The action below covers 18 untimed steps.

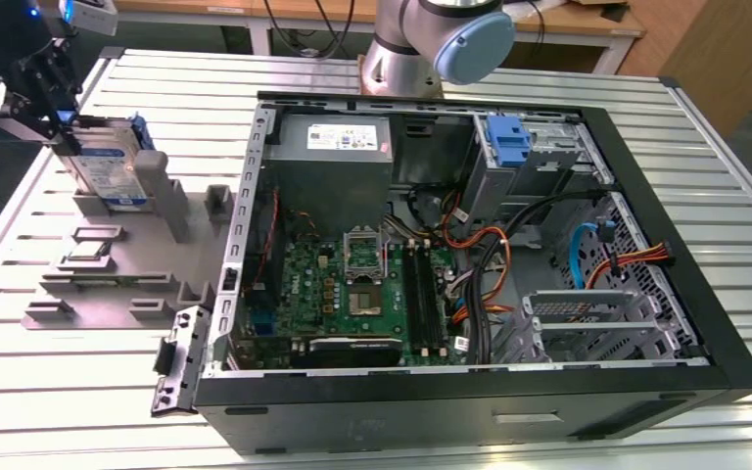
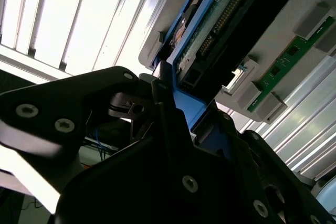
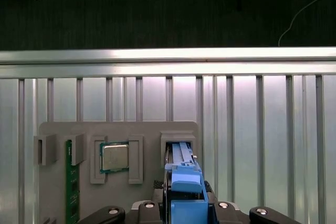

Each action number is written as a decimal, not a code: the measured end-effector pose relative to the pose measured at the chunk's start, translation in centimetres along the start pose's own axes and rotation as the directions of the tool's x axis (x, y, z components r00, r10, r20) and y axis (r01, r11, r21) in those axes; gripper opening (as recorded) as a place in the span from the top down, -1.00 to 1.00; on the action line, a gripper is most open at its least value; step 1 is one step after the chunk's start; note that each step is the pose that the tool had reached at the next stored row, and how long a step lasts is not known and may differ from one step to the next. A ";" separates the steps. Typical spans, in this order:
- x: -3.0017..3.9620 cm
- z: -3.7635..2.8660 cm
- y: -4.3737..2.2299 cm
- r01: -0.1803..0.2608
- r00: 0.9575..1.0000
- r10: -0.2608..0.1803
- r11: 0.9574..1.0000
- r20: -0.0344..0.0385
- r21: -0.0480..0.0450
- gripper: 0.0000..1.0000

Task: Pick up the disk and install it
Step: 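Pick up the disk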

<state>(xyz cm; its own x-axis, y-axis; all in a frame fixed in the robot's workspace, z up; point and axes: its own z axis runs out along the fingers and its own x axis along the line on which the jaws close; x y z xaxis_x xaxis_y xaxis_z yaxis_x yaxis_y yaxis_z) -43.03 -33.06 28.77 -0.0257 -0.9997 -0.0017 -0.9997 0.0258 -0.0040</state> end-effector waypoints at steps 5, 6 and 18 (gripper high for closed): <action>0.00 -0.11 0.00 0.000 1.000 0.000 1.000 0.000 0.000 0.27; 0.00 -0.15 0.00 0.000 1.000 0.000 1.000 0.000 0.000 0.27; 0.00 -0.73 0.00 0.000 1.000 0.000 1.000 0.000 0.000 0.27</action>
<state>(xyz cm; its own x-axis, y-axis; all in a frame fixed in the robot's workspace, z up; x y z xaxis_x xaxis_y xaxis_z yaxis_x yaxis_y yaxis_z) -43.03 -33.06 29.50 -0.0258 -0.9997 -0.0016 -0.9997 0.0258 -0.0040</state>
